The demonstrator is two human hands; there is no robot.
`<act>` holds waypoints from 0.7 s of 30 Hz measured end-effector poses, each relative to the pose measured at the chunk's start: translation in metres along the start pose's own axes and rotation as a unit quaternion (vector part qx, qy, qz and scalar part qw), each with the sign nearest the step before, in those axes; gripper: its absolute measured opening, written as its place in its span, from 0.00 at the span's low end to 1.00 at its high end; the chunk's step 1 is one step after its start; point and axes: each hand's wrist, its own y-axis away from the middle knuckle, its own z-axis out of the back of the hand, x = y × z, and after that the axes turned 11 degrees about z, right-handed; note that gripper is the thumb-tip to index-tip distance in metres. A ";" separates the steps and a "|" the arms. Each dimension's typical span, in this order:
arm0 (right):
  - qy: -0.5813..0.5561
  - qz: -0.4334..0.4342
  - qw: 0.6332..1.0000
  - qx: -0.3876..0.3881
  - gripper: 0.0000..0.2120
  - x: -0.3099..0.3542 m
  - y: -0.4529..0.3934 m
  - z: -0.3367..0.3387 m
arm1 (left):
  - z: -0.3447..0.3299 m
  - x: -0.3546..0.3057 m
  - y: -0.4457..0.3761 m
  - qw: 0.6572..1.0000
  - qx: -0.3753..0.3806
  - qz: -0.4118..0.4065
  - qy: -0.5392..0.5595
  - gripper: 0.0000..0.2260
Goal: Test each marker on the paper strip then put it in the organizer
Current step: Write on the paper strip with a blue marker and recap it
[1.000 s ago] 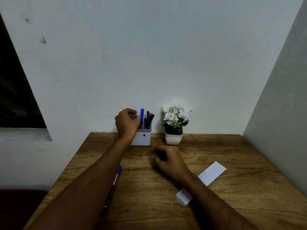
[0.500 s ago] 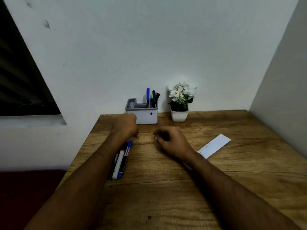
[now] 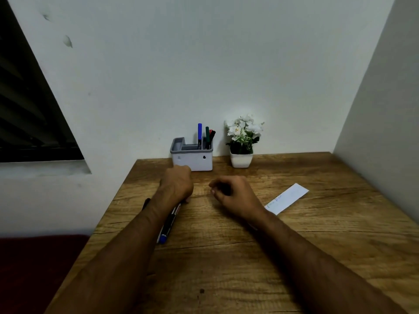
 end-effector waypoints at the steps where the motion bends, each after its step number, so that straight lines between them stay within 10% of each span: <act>1: -0.003 -0.002 1.000 0.001 0.10 0.000 0.000 0.000 | 0.000 -0.001 0.001 1.000 0.000 0.001 -0.002 0.25; 11: -0.102 -0.086 0.991 -0.026 0.07 0.000 0.005 0.003 | 0.009 -0.010 0.000 0.988 0.046 -0.004 0.149 0.11; 21: -0.225 -0.164 0.960 -0.042 0.10 0.006 0.005 0.013 | 0.025 -0.040 0.010 0.839 0.099 -0.019 0.535 0.08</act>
